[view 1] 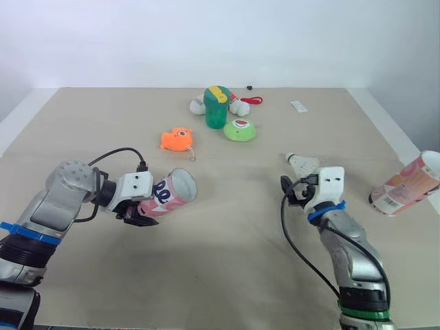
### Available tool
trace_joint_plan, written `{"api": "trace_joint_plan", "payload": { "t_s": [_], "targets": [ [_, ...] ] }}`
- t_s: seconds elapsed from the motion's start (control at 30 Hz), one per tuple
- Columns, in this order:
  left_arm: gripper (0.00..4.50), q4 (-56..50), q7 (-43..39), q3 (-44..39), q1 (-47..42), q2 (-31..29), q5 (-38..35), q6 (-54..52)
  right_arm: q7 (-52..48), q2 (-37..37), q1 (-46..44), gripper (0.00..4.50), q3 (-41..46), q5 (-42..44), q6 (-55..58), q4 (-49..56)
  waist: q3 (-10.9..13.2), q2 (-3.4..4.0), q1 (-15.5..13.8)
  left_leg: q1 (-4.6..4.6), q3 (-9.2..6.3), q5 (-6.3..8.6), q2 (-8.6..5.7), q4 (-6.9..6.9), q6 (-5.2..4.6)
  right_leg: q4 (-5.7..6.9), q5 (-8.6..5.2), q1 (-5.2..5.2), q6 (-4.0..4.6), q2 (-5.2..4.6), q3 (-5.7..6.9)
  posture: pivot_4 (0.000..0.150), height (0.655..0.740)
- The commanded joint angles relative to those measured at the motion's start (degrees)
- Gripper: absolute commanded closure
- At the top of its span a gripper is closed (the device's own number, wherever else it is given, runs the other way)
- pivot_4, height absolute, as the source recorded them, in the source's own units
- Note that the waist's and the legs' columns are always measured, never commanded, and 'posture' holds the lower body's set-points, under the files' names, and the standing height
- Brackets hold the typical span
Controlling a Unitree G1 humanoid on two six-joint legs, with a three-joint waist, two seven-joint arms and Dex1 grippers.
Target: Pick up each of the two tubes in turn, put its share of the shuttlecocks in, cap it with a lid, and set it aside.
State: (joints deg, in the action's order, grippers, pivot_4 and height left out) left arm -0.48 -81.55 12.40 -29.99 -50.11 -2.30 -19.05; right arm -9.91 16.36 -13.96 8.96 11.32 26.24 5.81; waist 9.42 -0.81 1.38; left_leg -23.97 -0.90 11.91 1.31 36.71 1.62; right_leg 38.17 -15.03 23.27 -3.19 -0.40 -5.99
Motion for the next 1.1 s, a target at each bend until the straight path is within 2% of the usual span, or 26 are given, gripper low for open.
{"api": "trace_joint_plan", "payload": {
  "t_s": [0.03,0.07,0.1,0.2,0.23,0.27,0.37,0.4,0.47,0.57,0.7,0.8,0.93,1.1],
  "targets": [
    [1.26,0.01,-0.48,2.34,0.96,0.52,-0.2,-0.19,-0.48,-0.24,-5.27,0.3,0.45,-0.45,-4.07,-5.9,0.0,0.0,0.0,0.0,0.0,0.0,0.0,0.0,0.0,0.0,0.0,0.0,0.0,0.0,0.0,0.15,0.74],
    [1.26,-0.05,-0.46,2.23,1.0,0.39,-0.21,-0.23,-0.58,-0.3,-6.53,0.56,0.43,-0.52,-4.77,-7.53,0.0,0.0,0.04,0.0,0.01,0.0,0.0,0.0,0.0,0.0,0.01,0.0,0.0,0.0,-0.01,0.15,0.74],
    [1.26,-0.15,-0.44,2.07,1.07,0.2,-0.25,-0.31,-0.73,-0.34,-7.79,0.64,0.44,-0.59,-5.61,-9.28,0.01,0.02,0.08,0.0,0.02,0.0,0.0,0.0,0.0,0.0,0.02,0.0,0.0,0.0,-0.02,0.15,0.74],
    [1.26,-0.48,-0.35,1.79,1.35,-0.15,-0.35,-0.53,-0.84,-0.49,-9.75,2.14,0.48,-0.79,-7.79,-12.85,0.01,0.02,0.09,0.0,0.03,-0.01,0.0,0.0,-0.02,0.0,0.07,0.01,0.04,0.01,-0.04,0.15,0.74],
    [1.26,-0.63,-0.33,1.72,1.5,-0.23,-0.39,-0.58,-0.81,-0.61,-10.11,2.45,0.52,-0.83,-8.3,-13.67,0.01,0.02,0.09,0.0,0.02,-0.01,0.0,-0.01,-0.02,0.0,0.06,0.0,0.05,0.01,-0.03,0.15,0.74],
    [1.26,-0.83,-0.31,1.62,1.65,-0.31,-0.44,-0.68,-0.79,-0.74,-10.39,3.12,0.55,-0.83,-8.76,-14.29,0.01,0.02,0.09,0.0,0.03,-0.01,0.0,-0.02,-0.02,0.0,0.06,0.01,0.05,0.01,-0.04,0.15,0.74],
    [1.26,-1.0,-0.27,1.45,1.78,-0.4,-0.45,-0.87,-1.1,-1.25,-10.52,3.95,1.11,0.07,-9.91,-14.57,0.01,0.02,0.14,0.0,0.03,-0.01,0.0,-0.02,-0.02,0.0,0.07,0.01,0.07,0.01,-0.05,0.15,0.74],
    [1.26,-0.97,-0.26,1.42,1.77,-0.41,-0.43,-0.89,-1.45,-1.22,-10.41,4.44,1.23,0.33,-10.18,-14.3,0.02,0.03,0.16,0.0,0.03,-0.01,0.0,-0.02,-0.02,0.0,0.07,0.02,0.07,0.01,-0.05,0.15,0.74],
    [1.26,-0.84,-0.25,1.4,1.7,-0.41,-0.38,-0.92,-3.01,-0.55,-10.1,4.44,1.63,1.3,-10.5,-12.81,0.02,0.03,0.17,0.0,0.03,-0.01,0.0,-0.03,-0.02,0.0,0.07,0.02,0.07,0.01,-0.05,0.15,0.74],
    [1.26,-0.7,-0.34,1.4,1.62,-0.44,-0.35,-0.91,-13.26,2.64,-9.89,4.44,0.67,7.9,-7.54,-4.72,0.07,0.11,0.17,0.0,0.03,-0.01,0.0,-0.02,-0.02,0.0,0.07,0.02,0.07,0.01,-0.05,0.15,0.74],
    [1.26,-0.22,-0.6,1.61,1.25,-0.32,-0.24,-0.75,-27.33,8.75,-9.33,4.44,-4.55,20.03,3.15,10.93,0.09,0.16,0.22,0.0,0.02,0.0,0.02,-0.03,-0.03,0.0,0.06,0.02,0.05,0.04,-0.07,0.15,0.74],
    [1.26,0.37,-0.82,1.85,0.77,-0.06,-0.16,-0.64,-32.73,13.19,-11.22,4.44,-8.31,26.78,11.06,19.89,0.08,0.15,0.2,0.0,-0.11,0.0,0.11,-0.03,-0.04,0.0,0.02,-0.01,0.08,0.15,0.06,0.15,0.74],
    [1.26,1.19,-1.06,2.36,-0.05,0.32,-0.1,-0.7,-35.58,16.34,-15.31,4.44,-16.02,23.7,13.11,22.87,0.07,0.13,0.2,0.0,-0.12,-0.03,0.14,0.05,-0.07,0.0,0.07,-0.03,0.1,0.16,0.12,0.15,0.74],
    [1.26,1.78,-1.53,2.94,-1.07,0.67,-0.29,-0.85,-37.17,14.71,-20.14,4.44,-24.07,16.09,8.64,17.86,0.07,0.11,0.12,-0.02,-0.13,-0.04,0.14,0.09,-0.09,0.0,0.08,-0.02,0.1,0.15,0.14,0.15,0.74]
  ]
}}
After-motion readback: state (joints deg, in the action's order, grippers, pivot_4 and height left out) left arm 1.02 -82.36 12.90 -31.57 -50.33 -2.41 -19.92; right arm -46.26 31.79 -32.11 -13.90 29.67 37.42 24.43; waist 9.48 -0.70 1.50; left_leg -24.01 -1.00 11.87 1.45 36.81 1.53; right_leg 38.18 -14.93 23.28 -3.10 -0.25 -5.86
